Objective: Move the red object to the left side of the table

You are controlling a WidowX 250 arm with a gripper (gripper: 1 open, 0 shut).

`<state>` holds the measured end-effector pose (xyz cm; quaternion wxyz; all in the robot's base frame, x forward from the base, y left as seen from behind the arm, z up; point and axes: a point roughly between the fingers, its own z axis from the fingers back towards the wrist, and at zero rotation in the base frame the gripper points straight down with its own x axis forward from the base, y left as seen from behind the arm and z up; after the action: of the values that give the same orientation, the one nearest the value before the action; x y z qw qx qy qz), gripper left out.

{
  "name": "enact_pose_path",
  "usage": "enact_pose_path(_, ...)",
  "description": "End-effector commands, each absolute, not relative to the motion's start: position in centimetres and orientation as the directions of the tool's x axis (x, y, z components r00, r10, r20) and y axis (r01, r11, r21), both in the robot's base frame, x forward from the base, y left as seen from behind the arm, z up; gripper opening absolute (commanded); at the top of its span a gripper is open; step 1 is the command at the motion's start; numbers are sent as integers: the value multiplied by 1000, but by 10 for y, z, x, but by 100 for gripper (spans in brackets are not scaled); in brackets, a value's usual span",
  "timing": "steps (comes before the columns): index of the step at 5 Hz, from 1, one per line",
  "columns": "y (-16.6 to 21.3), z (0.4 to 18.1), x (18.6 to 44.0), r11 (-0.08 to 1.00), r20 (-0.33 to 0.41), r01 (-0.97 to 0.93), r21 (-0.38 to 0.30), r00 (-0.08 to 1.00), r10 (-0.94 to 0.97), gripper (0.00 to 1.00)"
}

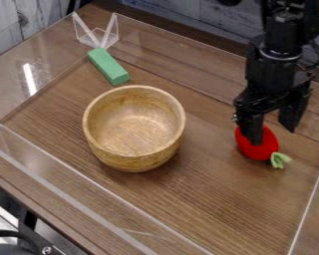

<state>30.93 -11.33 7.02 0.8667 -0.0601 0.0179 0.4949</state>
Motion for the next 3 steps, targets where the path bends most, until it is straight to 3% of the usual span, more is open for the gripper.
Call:
enact_pose_path(1,-112,85,325,485,-76,-865,-132,497,865,100)
enact_pose_path(3,-89,77,325,409,-53,-904,-128,418,907,100)
